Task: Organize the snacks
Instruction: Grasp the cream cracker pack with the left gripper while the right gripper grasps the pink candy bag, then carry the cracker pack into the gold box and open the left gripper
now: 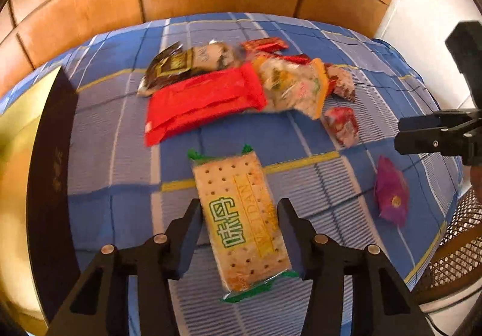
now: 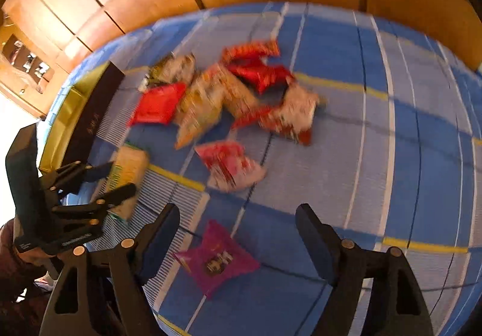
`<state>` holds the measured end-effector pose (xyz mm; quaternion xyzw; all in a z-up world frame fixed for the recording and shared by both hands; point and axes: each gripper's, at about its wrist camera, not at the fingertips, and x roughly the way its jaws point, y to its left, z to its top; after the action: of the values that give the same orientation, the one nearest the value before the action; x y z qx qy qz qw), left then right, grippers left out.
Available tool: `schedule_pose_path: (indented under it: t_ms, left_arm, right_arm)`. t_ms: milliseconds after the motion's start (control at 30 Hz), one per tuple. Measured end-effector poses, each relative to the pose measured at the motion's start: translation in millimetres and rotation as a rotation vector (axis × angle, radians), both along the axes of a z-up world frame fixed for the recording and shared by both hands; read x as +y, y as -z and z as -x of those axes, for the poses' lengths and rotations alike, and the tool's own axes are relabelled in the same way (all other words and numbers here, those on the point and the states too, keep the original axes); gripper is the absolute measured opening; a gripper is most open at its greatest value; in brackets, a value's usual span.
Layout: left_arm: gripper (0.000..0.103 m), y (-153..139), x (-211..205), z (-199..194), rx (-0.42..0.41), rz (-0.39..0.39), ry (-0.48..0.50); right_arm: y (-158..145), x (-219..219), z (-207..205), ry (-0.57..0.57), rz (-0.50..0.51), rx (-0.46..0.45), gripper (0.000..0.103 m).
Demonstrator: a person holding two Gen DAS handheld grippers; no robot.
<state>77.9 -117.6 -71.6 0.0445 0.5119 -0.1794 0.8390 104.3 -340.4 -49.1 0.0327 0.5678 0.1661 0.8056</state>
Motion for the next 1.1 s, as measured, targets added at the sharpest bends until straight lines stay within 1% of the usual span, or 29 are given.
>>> schedule_pose_path:
  t_ms: [33,133,233,300,367,433,467,500,533,567,600,667,767,800,900,967,1033,1100]
  left_arm:
    - [0.049,3,4,0,0.009,-0.002,-0.011]
    - [0.047,5,8,6,-0.040,-0.022,0.005]
    - [0.046,4,11,12,-0.074,-0.023,0.015]
    - [0.046,3,14,13,-0.083,-0.006,0.009]
    - [0.046,-5,21,17,-0.105,0.038,0.010]
    - [0.046,-19,29,23,-0.145,0.082,0.009]
    - [0.046,-26,33,24,-0.154,0.108,0.004]
    - [0.046,-38,43,24,-0.161,0.160,-0.007]
    - [0.046,-47,50,24,-0.169,0.195,-0.019]
    - [0.046,-59,61,23,-0.180,0.230,-0.039]
    - [0.046,-68,71,21,-0.189,0.251,-0.059]
    - [0.046,-89,100,13,-0.211,0.289,-0.120]
    - [0.046,-110,149,-9,-0.221,0.311,-0.250]
    - [0.046,-112,170,-22,-0.220,0.304,-0.310]
    - [0.046,-102,203,-54,-0.192,0.236,-0.409]
    - [0.046,-85,220,-77,-0.146,0.194,-0.457]
    - [0.046,-68,228,-90,-0.098,0.170,-0.470]
    - [0.047,-54,231,-102,-0.076,0.150,-0.490]
  right_arm:
    - [3,-2,0,0.017,-0.004,0.022,0.081]
    - [9,-3,8,0.070,-0.018,0.090,0.081]
    - [16,5,20,0.107,-0.002,0.125,0.081]
    - [21,7,27,0.150,0.018,0.150,0.081]
    - [24,5,33,0.214,-0.007,0.154,0.080]
    - [27,5,38,0.260,-0.019,0.147,0.074]
    - [29,7,41,0.274,-0.014,0.145,0.069]
    - [30,9,42,0.279,-0.014,0.143,0.067]
    - [31,14,45,0.287,0.011,0.120,0.062]
    - [30,16,47,0.290,0.028,0.100,0.047]
    - [29,18,48,0.294,0.027,0.086,0.044]
    - [30,21,49,0.300,0.042,0.062,0.044]
    - [30,32,49,0.265,0.106,0.022,0.044]
    - [29,33,49,0.248,0.127,0.016,0.044]
    - [30,37,48,0.230,0.153,0.016,0.044]
    - [30,39,47,0.224,0.160,0.019,0.044]
    - [31,45,46,0.212,0.174,0.015,0.044]
    - [34,55,41,0.210,0.178,0.013,0.044]
